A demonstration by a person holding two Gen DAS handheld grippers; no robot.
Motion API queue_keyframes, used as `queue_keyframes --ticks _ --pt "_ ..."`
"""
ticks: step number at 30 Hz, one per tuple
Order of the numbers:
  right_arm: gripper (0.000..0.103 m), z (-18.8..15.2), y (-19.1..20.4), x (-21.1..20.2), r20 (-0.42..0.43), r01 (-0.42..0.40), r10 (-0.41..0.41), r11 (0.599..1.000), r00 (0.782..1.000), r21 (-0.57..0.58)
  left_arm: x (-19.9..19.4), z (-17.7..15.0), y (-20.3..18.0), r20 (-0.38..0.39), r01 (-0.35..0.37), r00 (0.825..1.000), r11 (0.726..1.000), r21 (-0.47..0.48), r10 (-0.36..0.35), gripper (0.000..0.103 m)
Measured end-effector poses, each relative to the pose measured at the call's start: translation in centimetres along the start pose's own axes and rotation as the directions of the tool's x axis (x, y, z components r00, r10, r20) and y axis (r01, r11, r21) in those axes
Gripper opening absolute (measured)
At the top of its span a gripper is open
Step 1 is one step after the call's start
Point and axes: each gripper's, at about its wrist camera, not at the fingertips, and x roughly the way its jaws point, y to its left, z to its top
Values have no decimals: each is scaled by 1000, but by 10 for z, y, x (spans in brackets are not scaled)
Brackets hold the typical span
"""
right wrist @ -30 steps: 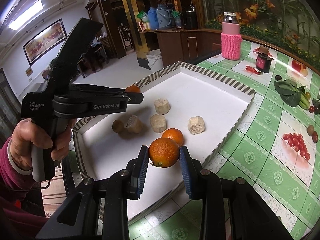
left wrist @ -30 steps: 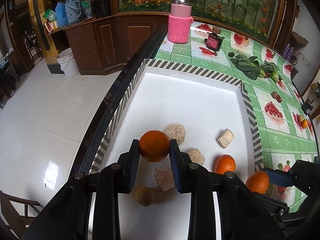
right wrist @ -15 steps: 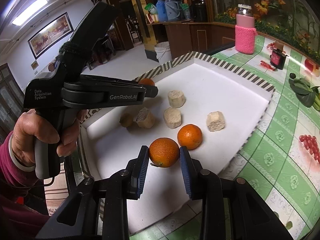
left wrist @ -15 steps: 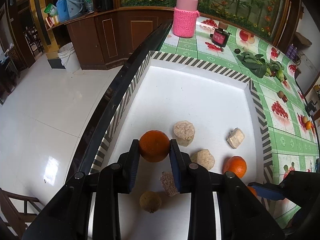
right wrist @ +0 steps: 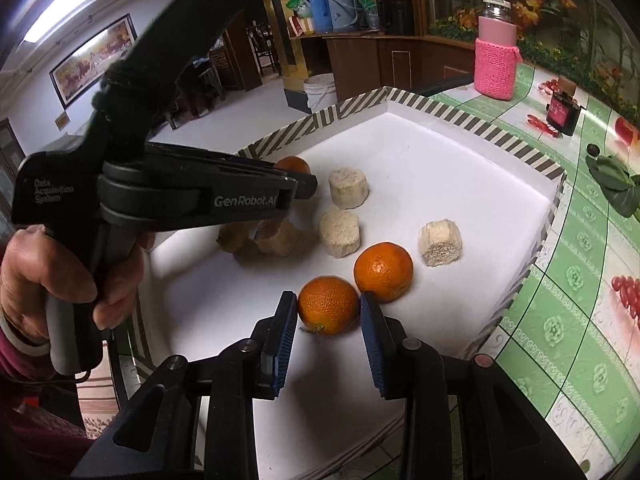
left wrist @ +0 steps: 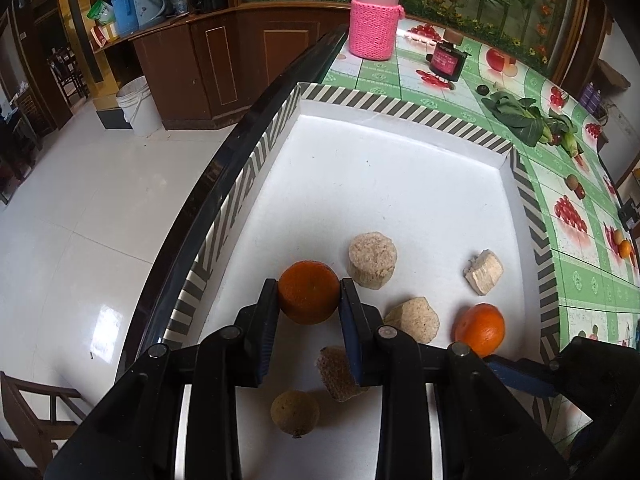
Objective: Organize fruits
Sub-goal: 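Open both tools to drop the oranges into the tray, then move both open tools back over the tablecloth fruit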
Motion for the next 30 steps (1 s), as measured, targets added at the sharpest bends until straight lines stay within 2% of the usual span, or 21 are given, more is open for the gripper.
queue_keyframes --ticks 3,5,7,8,13,16,20,26,30 --pt "45 -1 -1 -4 5 -28 28 1000 1000 13 2 1 1 -11 3 1000 1000 -8 -3 30" --pt "49 -1 -3 -9 18 -48 48 998 999 32 2 0 1 -13 3 1000 1000 -11 -3 50" --pt "51 -2 -5 -13 26 -49 48 998 999 39 -2 1 1 2 0 1000 1000 -15 0 62" --pt "51 -2 -5 -16 28 -50 49 998 998 39 -4 1 0 13 -7 1000 1000 -13 7 65" --pt "54 -5 -10 -30 48 -45 43 997 998 55 -13 -1 -5 44 -35 998 999 -4 35 66" --pt "64 -6 -16 -39 69 -31 26 997 997 69 -22 -2 -8 73 -47 996 999 2 47 66" --pt "66 -8 -23 -52 102 -2 -8 996 995 93 -34 -3 -14 116 -61 992 998 9 59 66" --pt "79 -13 -39 -70 157 43 -66 988 985 145 -48 -6 -31 159 -59 986 998 34 52 66" --pt "80 -21 -55 -79 159 97 -126 979 979 181 -51 -9 -48 157 -29 987 998 59 19 66"
